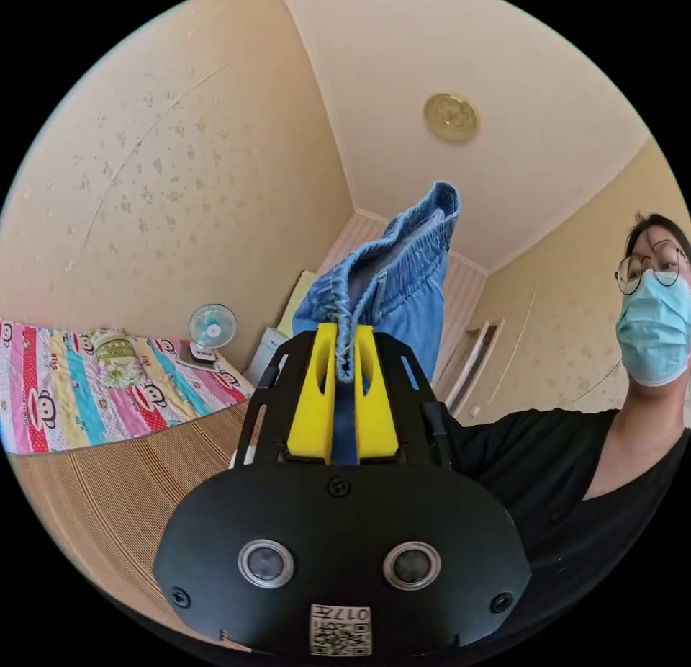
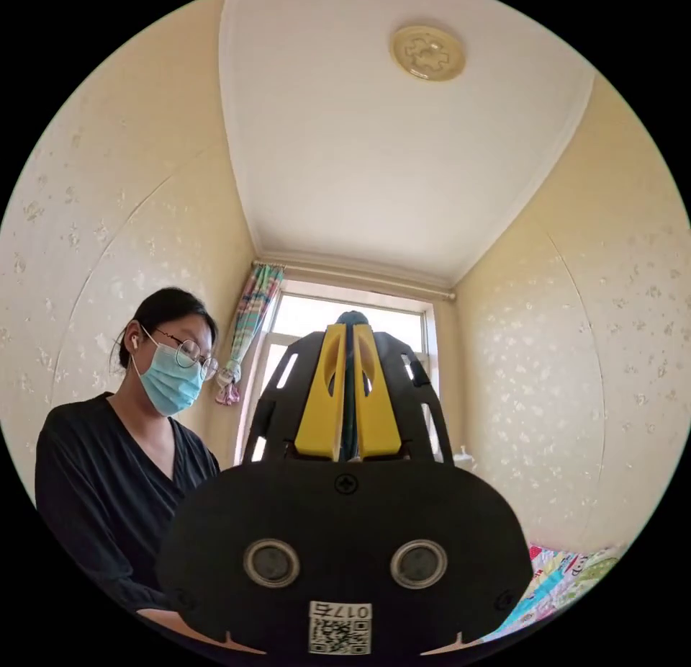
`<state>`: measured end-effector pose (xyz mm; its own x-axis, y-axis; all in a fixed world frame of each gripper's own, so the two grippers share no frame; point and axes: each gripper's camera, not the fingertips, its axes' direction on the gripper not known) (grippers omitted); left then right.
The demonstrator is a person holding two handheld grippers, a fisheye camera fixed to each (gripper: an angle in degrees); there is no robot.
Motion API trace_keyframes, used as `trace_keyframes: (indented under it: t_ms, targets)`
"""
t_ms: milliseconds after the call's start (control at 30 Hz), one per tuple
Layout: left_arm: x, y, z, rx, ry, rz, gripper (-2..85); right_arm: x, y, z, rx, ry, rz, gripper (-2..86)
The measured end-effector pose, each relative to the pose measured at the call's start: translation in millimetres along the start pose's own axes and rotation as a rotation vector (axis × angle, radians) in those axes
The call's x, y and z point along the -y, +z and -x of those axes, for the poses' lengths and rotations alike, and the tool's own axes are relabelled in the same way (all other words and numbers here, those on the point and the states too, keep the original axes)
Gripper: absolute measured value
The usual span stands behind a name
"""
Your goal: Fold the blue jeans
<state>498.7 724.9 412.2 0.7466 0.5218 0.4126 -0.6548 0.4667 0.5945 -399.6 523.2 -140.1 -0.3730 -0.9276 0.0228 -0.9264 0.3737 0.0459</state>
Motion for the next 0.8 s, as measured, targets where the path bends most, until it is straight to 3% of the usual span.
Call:
trace_keyframes:
  t_ms: [100, 233, 267, 333, 400, 433, 500, 567, 633, 700, 800]
  targets:
    - [24, -41, -17, -0.074, 0.093, -0.03, 4.5, 11, 6, 24, -0.221, -0.102, 0.201, 1.3]
    - [86, -68, -71, -0.164, 0.359, 0.274, 4.5, 27, 30, 56, -0.369, -0.198, 0.52, 1.0]
    - [93, -73, -80, -0.143, 0.383, 0.271, 4.4, 31, 37, 68, -0.401, -0.229, 0.589, 1.0]
    - [120, -89, -107, -0.009, 0.374, 0.145, 4.3, 39, 44, 82, -0.417, -0.25, 0.62, 1.0]
    - [144, -81, -116, 0.142, 0.304, 0.146, 4.2, 46, 55, 88, -0.443, -0.291, 0.598, 0.9]
    - [160, -62, -124, 0.313, 0.337, 0.254, 4.1, 46, 61, 86, -0.494, -0.306, 0.608, 0.9]
    - [177, -31, -128, 0.478, 0.339, 0.444, 3.9, 45, 92, 57, -0.705, -0.279, 0.715, 0.9]
    - [187, -23, -138, 0.355, 0.308, 0.511, 3.6, 53, 99, 45, -0.664, -0.208, 0.691, 0.9]
    - [184, -19, -168, 0.12, 0.429, 0.724, 3.4, 66, 93, 49, -0.595, -0.174, 0.617, 0.9]
    - [180, -27, -183, 0.095, 0.476, 0.765, 3.4, 79, 84, 56, -0.629, -0.232, 0.579, 0.9]
    - [183, -34, -180, 0.079, 0.39, 0.803, 3.5, 83, 94, 27, -0.604, -0.171, 0.71, 0.9]
